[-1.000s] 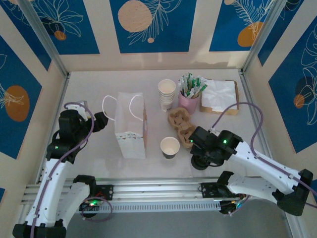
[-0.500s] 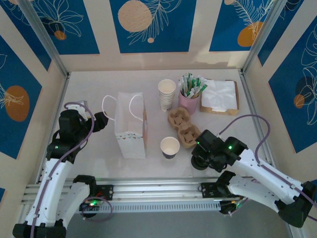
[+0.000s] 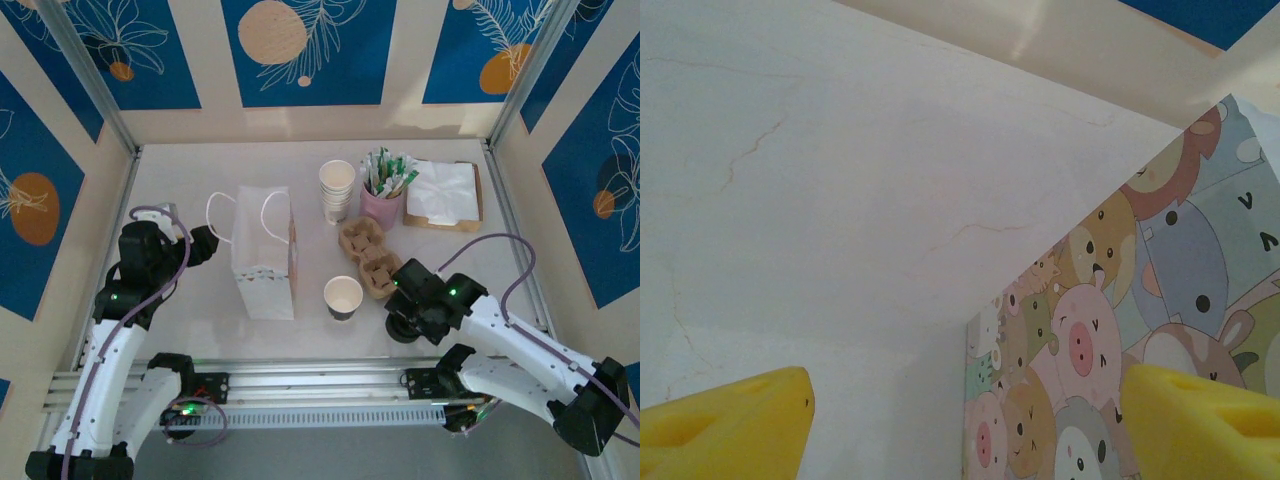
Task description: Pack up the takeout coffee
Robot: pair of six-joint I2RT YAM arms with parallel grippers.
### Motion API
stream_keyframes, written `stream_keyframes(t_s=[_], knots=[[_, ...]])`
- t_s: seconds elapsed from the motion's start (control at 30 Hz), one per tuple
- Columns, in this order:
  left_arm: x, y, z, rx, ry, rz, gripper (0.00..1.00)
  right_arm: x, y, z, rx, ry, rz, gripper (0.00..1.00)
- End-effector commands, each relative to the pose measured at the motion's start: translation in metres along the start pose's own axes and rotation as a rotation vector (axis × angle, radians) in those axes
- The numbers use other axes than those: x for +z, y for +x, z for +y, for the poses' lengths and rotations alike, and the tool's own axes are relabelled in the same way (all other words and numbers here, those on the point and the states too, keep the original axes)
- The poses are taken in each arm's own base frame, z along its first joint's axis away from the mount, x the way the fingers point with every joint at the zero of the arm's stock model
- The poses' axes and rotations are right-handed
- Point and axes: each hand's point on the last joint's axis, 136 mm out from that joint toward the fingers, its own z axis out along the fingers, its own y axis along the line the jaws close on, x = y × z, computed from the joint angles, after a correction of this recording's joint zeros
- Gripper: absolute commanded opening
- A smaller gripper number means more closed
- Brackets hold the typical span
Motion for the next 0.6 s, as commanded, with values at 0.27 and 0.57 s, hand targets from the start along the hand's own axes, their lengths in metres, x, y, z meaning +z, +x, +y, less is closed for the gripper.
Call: stream_keyframes(t_s=[0.27,0.57], knots=[[0.0023,0.0000,0.0024,-0.013,-0.003,-0.001,0.81,0.0118,0.0012,-0.0030,0.006,0.003,0.014,0.88],[0.0030,0.0004,0.0026,-0.014,-0.004,0.002,0.81,0.0126,-0.0022,-0.0017,0.004,-0.002,0.000,0.85]])
